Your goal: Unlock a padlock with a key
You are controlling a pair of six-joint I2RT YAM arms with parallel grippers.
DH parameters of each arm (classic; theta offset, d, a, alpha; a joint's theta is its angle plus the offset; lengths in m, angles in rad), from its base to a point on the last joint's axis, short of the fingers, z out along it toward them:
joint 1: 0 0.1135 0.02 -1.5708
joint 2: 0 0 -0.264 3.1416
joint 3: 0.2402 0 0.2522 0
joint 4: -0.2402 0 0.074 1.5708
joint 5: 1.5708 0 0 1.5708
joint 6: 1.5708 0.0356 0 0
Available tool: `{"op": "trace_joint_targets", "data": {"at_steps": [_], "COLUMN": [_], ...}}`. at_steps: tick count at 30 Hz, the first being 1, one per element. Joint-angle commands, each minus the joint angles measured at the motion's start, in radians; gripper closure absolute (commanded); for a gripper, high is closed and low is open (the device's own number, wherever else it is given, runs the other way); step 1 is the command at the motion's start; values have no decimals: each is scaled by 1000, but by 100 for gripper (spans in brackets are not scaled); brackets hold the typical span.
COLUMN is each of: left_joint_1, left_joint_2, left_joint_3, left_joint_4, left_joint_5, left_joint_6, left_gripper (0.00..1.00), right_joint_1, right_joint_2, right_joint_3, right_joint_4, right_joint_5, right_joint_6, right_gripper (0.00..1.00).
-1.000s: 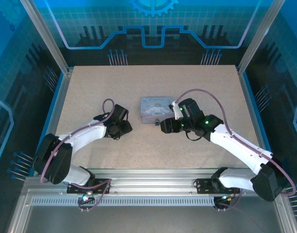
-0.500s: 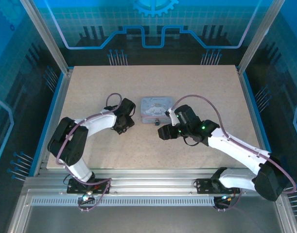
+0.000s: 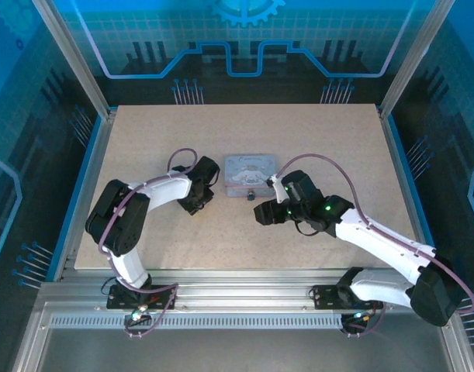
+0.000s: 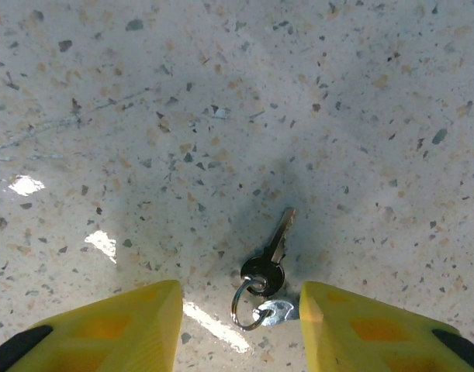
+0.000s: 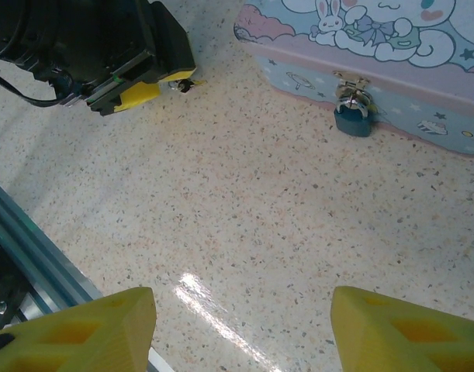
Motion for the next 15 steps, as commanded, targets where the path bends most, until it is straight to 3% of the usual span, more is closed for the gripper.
{"op": "trace_joint_targets", "data": {"at_steps": [1,6,15], "left_joint_1": [1,2,18], "left_joint_2": [30,62,87], "left_joint_3": [31,38,-13], "left_joint_4": [-18,-8,57], "left_joint_5": [-18,-10,37], "left_joint_6": [-30,-32,-19], "left_gripper": [56,63,99], "right_joint_1": [11,10,10], "right_joint_2": [-27,-44,-84], "right_joint_3": [-18,-25,-35], "right_joint_4": [4,-2,-14], "right_joint_5": [23,34,51], "right_joint_6": [5,8,16], "right_gripper": [37,37,38]}}
